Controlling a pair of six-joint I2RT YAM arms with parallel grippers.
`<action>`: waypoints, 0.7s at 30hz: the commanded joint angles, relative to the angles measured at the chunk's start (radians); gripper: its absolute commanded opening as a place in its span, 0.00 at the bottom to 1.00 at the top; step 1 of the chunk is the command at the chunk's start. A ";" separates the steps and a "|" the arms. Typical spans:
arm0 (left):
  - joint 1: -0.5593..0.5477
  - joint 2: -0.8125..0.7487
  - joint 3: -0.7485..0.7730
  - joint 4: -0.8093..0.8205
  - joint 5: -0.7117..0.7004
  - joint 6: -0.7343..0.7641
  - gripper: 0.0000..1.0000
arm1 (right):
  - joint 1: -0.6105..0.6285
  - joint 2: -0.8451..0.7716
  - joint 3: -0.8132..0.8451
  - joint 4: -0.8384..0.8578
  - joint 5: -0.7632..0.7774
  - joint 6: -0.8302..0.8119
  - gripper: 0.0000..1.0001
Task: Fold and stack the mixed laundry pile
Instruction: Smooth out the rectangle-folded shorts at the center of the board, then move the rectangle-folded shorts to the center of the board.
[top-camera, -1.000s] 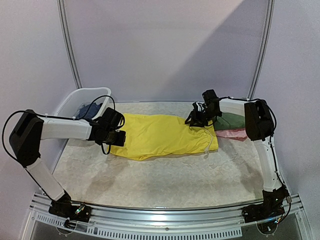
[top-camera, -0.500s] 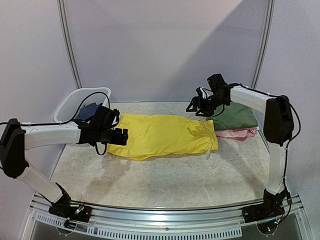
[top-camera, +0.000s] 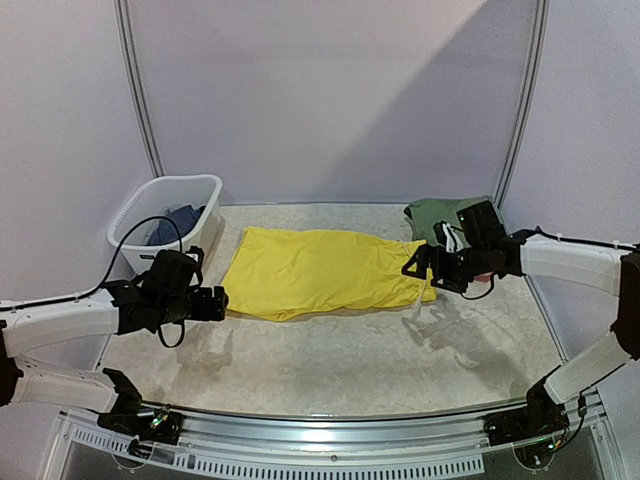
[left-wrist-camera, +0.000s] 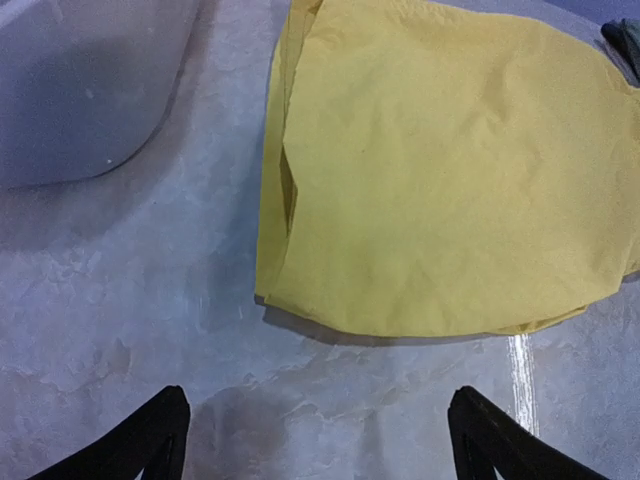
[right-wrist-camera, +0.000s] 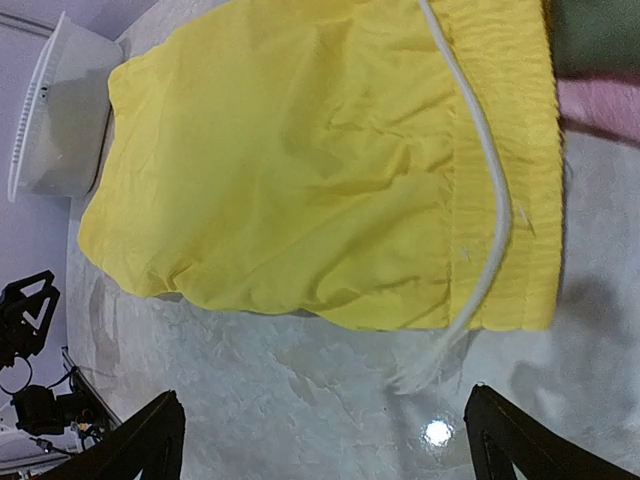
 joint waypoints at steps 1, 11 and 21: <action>0.024 -0.039 -0.069 0.073 0.018 -0.052 0.89 | 0.001 -0.104 -0.129 0.117 0.026 0.097 0.99; 0.154 0.100 -0.110 0.311 0.192 -0.089 0.74 | 0.000 -0.203 -0.314 0.182 0.040 0.149 0.99; 0.245 0.284 -0.138 0.520 0.282 -0.103 0.65 | -0.067 -0.131 -0.427 0.401 0.000 0.203 0.99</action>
